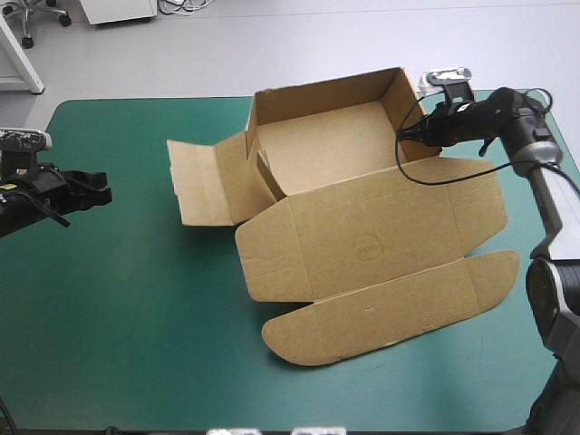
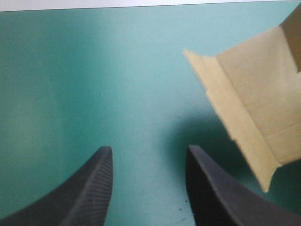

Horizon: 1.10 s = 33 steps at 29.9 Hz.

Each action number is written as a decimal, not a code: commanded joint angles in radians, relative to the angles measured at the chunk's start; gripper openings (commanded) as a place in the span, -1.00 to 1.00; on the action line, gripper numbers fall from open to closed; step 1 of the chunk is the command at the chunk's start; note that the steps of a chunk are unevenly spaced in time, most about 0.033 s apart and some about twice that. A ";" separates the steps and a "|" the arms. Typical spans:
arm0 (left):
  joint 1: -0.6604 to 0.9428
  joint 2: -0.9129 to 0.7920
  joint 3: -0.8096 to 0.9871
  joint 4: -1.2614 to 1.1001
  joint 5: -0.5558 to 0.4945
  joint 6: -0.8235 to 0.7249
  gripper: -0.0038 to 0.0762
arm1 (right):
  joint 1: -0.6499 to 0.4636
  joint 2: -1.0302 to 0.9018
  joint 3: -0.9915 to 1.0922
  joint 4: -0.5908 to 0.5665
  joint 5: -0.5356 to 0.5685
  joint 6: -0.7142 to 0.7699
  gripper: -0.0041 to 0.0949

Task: Fold the box

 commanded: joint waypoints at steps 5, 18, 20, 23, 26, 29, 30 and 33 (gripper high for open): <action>-0.001 0.032 -0.026 -0.061 -0.052 0.001 -0.03 | -0.114 -0.128 -0.047 0.273 0.020 -0.099 -0.92; -0.001 0.222 -0.026 -0.477 0.112 0.212 -0.03 | -0.122 -0.196 -0.053 0.440 0.091 -0.163 -0.92; -0.003 0.251 -0.026 -0.517 0.147 0.244 -0.03 | -0.122 -0.196 -0.068 0.454 0.096 -0.163 -0.92; -0.024 0.286 -0.026 -0.571 0.182 0.274 -0.03 | -0.122 -0.196 -0.087 0.474 0.111 -0.161 -0.92; -0.077 0.305 -0.026 -0.643 0.188 0.299 -0.03 | -0.122 -0.196 -0.096 0.474 0.127 -0.159 -0.92; -0.176 0.321 -0.026 -0.702 0.160 0.332 -0.03 | -0.122 -0.196 -0.096 0.472 0.137 -0.154 -0.92; -0.214 0.326 -0.026 -0.702 0.135 0.334 -0.03 | -0.122 -0.196 -0.096 0.470 0.137 -0.154 -0.92; -0.306 0.328 -0.026 -0.729 0.087 0.335 -0.03 | -0.122 -0.196 -0.096 0.449 0.137 -0.154 -0.92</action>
